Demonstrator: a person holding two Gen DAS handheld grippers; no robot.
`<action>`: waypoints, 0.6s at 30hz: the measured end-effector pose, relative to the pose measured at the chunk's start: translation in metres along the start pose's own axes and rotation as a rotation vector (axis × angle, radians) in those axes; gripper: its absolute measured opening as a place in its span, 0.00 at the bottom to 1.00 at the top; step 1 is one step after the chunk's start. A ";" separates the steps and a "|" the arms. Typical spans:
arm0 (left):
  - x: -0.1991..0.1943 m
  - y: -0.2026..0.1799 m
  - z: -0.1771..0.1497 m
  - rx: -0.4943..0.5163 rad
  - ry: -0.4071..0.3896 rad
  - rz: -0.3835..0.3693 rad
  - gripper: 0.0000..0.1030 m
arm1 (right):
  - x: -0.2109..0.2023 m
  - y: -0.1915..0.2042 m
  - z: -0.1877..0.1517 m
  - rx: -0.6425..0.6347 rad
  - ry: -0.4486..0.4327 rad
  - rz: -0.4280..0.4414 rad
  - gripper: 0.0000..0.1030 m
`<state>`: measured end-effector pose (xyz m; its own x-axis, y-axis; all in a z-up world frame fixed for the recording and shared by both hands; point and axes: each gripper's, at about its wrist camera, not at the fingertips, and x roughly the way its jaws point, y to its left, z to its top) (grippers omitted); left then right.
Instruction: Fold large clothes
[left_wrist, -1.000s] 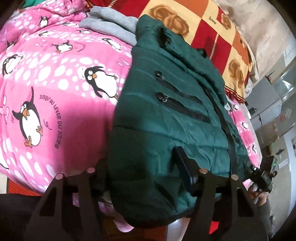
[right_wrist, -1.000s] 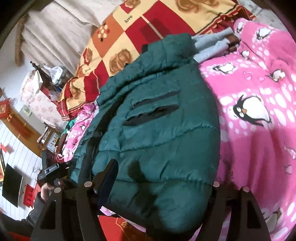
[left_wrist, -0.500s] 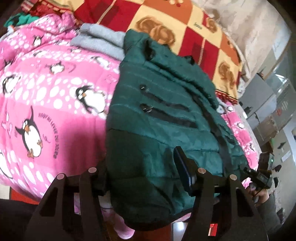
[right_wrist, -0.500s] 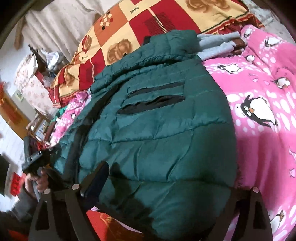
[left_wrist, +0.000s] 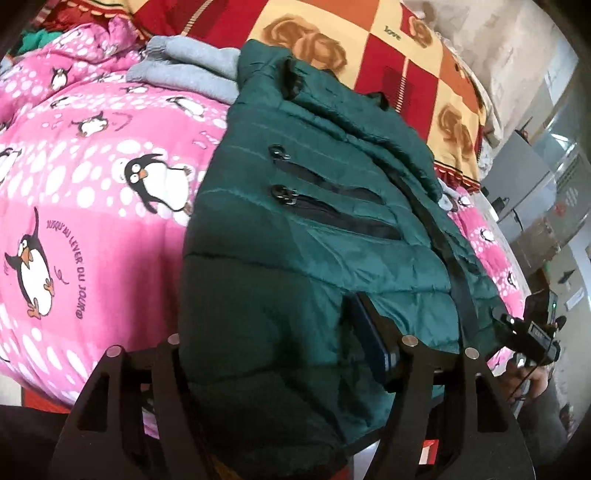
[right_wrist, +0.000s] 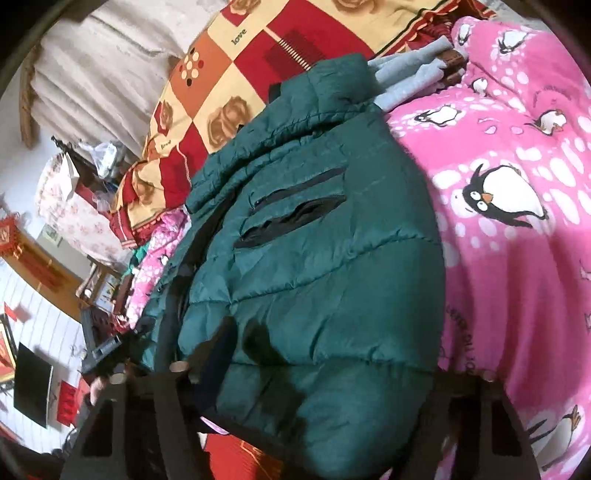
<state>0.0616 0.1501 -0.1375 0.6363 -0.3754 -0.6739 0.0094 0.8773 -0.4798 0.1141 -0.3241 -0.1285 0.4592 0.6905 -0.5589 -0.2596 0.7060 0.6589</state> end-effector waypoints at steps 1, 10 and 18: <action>-0.002 -0.002 -0.001 0.002 -0.007 -0.006 0.63 | -0.003 0.001 0.000 0.003 -0.016 0.030 0.59; 0.001 -0.005 -0.005 0.009 0.003 0.021 0.66 | -0.008 -0.008 -0.011 0.107 -0.028 -0.048 0.50; 0.006 -0.010 0.002 -0.017 0.067 0.095 0.67 | -0.007 0.004 -0.004 0.046 -0.082 -0.054 0.30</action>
<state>0.0670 0.1397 -0.1359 0.5805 -0.3110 -0.7526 -0.0618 0.9047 -0.4215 0.1067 -0.3250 -0.1239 0.5399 0.6348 -0.5527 -0.1939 0.7328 0.6522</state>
